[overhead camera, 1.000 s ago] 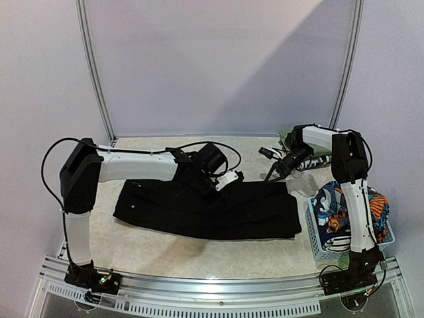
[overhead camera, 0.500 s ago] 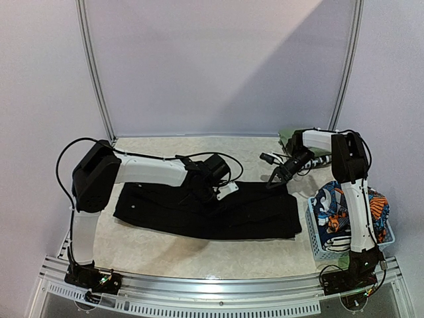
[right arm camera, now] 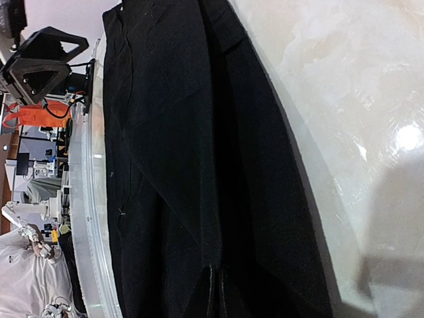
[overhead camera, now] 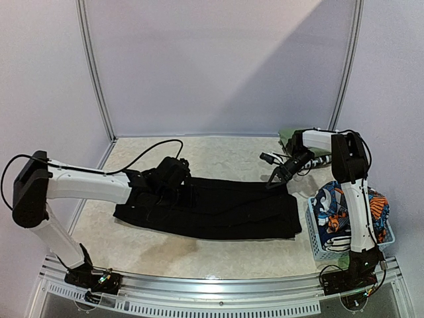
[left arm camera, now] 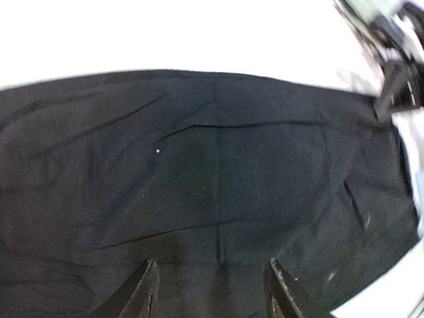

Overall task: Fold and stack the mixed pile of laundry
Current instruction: Rotate the rectangle-folded shirt.

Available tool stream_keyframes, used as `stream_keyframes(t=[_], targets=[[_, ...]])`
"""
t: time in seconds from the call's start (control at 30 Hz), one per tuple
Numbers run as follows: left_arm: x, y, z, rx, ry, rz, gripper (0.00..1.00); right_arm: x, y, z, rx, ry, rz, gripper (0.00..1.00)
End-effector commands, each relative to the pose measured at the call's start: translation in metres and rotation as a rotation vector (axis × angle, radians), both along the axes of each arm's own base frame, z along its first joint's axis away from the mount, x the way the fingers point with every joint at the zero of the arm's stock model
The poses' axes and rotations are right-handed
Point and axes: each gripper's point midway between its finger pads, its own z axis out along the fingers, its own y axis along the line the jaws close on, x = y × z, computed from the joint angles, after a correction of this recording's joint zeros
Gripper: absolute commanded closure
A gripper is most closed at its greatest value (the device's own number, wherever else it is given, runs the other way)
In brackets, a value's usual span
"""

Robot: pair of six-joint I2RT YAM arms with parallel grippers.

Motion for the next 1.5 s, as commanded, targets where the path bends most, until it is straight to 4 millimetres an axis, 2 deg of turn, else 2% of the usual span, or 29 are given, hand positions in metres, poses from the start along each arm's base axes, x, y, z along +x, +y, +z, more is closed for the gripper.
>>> stream_keyframes(t=[0.0, 0.13, 0.33, 0.47, 0.57, 0.83, 1.17, 1.47], targets=[[0.016, -0.005, 0.000, -0.269, 0.055, 0.253, 0.44, -0.046, -0.006, 0.026, -0.007, 0.271, 0.014, 0.96], [0.016, -0.016, -0.010, -0.480, 0.174, 0.354, 0.45, -0.044, -0.007, 0.027, -0.008, 0.259, 0.015, 0.96], [0.002, -0.036, -0.032, -0.664, 0.316, 0.455, 0.47, -0.044, -0.006, 0.024, -0.006, 0.261, 0.013, 0.96], [-0.010, -0.049, -0.042, -0.687, 0.365, 0.470, 0.47, -0.045, -0.006, 0.025, -0.002, 0.263, 0.013, 0.96], [-0.011, -0.050, -0.043, -0.691, 0.368, 0.475, 0.47, -0.045, -0.006, 0.026, 0.001, 0.257, 0.015, 0.96], [-0.019, -0.053, -0.069, -0.744, 0.448, 0.533, 0.50, -0.045, -0.005, 0.026, 0.006, 0.253, 0.019, 0.96], [-0.026, -0.054, -0.064, -0.760, 0.463, 0.540, 0.51, -0.045, -0.005, 0.029, 0.011, 0.249, 0.021, 0.95], [-0.033, -0.044, -0.063, -0.776, 0.457, 0.574, 0.52, -0.045, -0.005, 0.029, 0.013, 0.248, 0.020, 0.95]])
